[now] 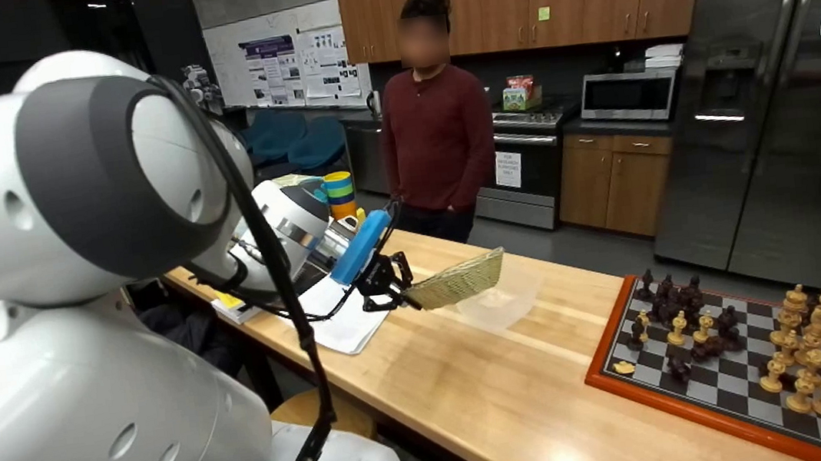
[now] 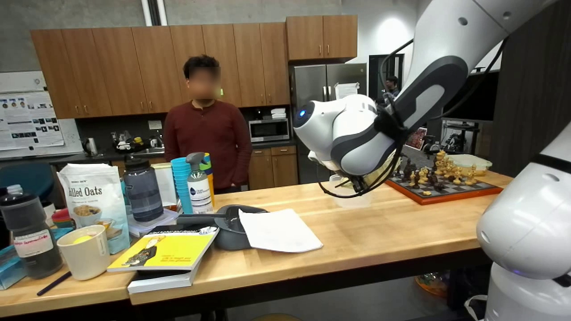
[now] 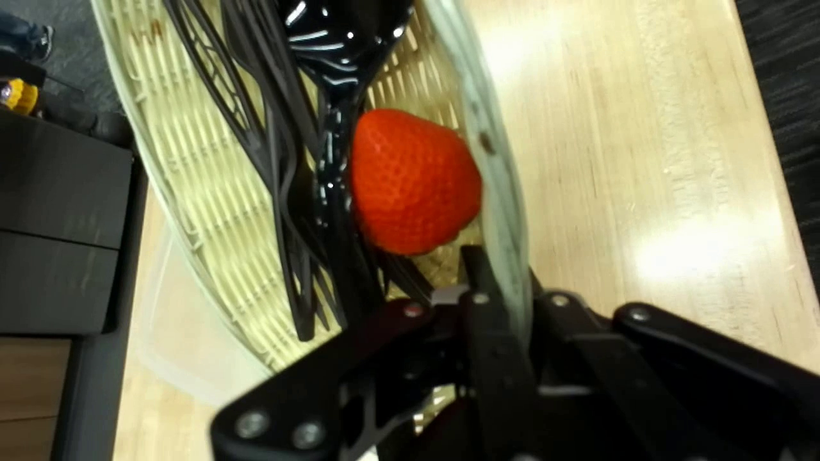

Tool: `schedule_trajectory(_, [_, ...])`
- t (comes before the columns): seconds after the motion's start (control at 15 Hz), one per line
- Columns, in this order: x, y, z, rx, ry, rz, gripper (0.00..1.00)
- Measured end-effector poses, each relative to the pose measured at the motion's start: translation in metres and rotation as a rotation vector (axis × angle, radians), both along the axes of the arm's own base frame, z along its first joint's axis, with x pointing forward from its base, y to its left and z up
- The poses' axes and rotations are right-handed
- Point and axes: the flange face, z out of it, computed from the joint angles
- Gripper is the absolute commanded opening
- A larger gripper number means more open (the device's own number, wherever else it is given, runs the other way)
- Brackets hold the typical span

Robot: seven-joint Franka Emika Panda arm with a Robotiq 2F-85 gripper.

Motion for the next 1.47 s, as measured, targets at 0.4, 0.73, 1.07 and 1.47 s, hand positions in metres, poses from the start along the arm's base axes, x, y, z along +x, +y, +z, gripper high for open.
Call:
schedule_trajectory(0.4, [0.014,0.01,0.008,-0.028,0.086,0.116,0.02])
schedule_trajectory(0.73, [0.032,0.008,0.027,0.012,0.095,0.161,0.02])
schedule_trajectory(1.07, [0.053,-0.003,0.046,0.114,0.109,0.163,0.02])
schedule_trajectory(1.47, [0.075,-0.015,0.044,0.203,0.152,0.134,0.02])
